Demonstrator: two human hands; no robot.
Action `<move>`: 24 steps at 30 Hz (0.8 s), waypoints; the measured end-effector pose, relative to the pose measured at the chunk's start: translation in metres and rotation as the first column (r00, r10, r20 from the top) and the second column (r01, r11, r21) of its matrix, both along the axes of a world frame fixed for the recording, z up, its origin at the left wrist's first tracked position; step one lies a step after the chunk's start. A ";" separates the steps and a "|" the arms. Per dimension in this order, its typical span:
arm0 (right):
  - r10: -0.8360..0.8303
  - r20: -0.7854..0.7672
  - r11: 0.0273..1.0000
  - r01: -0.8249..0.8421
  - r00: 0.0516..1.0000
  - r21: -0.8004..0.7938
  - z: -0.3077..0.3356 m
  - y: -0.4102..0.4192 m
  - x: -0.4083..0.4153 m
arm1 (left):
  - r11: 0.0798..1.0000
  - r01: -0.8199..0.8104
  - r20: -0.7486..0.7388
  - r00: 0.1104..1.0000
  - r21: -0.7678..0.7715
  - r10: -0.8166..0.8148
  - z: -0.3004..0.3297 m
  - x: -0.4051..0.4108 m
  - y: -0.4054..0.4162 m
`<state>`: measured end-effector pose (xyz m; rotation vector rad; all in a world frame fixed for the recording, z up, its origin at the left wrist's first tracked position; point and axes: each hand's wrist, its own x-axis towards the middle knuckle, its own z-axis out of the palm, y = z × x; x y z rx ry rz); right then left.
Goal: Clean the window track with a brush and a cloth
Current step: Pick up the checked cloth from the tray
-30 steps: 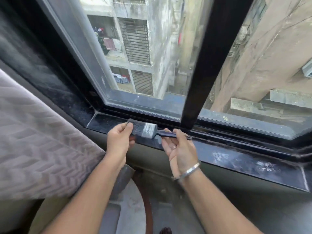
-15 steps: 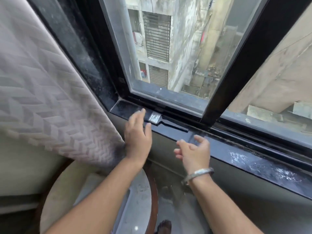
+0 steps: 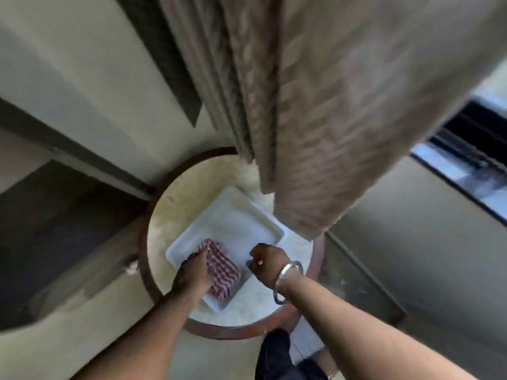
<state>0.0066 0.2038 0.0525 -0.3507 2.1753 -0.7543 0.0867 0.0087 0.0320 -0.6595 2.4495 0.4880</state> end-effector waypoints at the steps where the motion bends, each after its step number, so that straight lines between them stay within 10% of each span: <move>1: 0.054 0.020 0.998 -0.055 0.998 0.036 -0.013 -0.015 0.002 | 0.999 -0.028 -0.009 1.000 0.032 0.028 -0.011 -0.001 -0.004; 8: 0.380 0.024 0.816 -0.348 0.925 0.461 -0.098 -0.094 0.024 | 0.998 0.040 -0.022 0.999 0.052 -0.039 -0.072 -0.031 -0.039; 16: -0.012 0.224 0.982 -0.031 0.974 0.186 -0.101 -0.089 0.021 | 0.938 -0.205 0.083 0.978 0.278 0.190 -0.066 -0.026 -0.051; 24: -0.468 0.458 0.715 0.628 0.756 -0.306 0.034 0.094 0.027 | 0.227 -0.623 0.519 0.763 0.749 0.385 0.042 -0.036 0.064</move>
